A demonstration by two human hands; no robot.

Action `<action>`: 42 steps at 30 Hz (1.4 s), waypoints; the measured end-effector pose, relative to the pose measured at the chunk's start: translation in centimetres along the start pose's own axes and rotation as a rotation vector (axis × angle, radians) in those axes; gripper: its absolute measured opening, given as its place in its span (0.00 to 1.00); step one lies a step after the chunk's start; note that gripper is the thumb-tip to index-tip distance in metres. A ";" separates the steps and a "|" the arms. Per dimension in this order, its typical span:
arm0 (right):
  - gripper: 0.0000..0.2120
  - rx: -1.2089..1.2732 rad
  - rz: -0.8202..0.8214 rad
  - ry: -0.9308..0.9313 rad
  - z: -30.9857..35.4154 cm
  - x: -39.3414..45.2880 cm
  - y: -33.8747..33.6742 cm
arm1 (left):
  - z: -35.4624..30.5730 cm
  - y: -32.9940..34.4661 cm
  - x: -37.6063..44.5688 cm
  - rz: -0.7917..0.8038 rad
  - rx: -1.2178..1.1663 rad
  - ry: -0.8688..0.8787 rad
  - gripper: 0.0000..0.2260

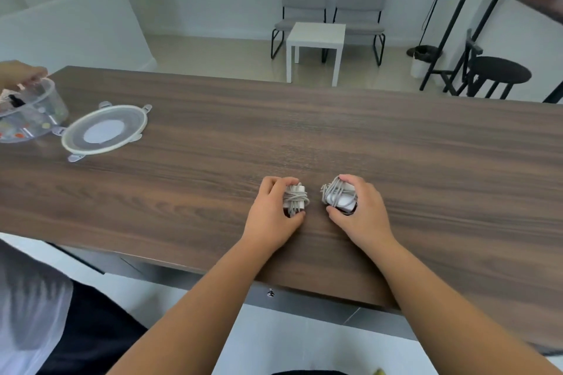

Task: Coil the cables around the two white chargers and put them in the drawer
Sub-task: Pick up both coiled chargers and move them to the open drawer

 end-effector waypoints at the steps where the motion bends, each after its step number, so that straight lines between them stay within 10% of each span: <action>1: 0.30 -0.005 0.002 -0.007 0.8 -0.3 0.3 | 0.3 -0.4 -0.1 -0.005 0.009 0.009 0.25; 28: 0.44 0.234 -0.012 0.096 2.8 -5.6 -0.5 | 2.9 -2.7 -2.6 0.029 -0.112 0.009 0.43; 38: 0.06 0.577 -0.144 0.312 0.4 -10.4 -3.1 | 2.3 -2.7 -7.4 -0.127 -0.158 -0.128 0.37; 42: 0.08 0.516 0.046 0.306 1.3 -13.0 -3.2 | 1.1 -1.6 -10.9 -0.156 -0.209 -0.072 0.32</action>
Point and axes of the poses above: each hand's wrist, its own x-axis towards the middle knuckle, its own y-axis out of the palm, z = x × y, the point moved 6 cm from there along x, towards the middle knuckle, and after that the axes turned 14 degrees about -x, right-handed, at the moved point
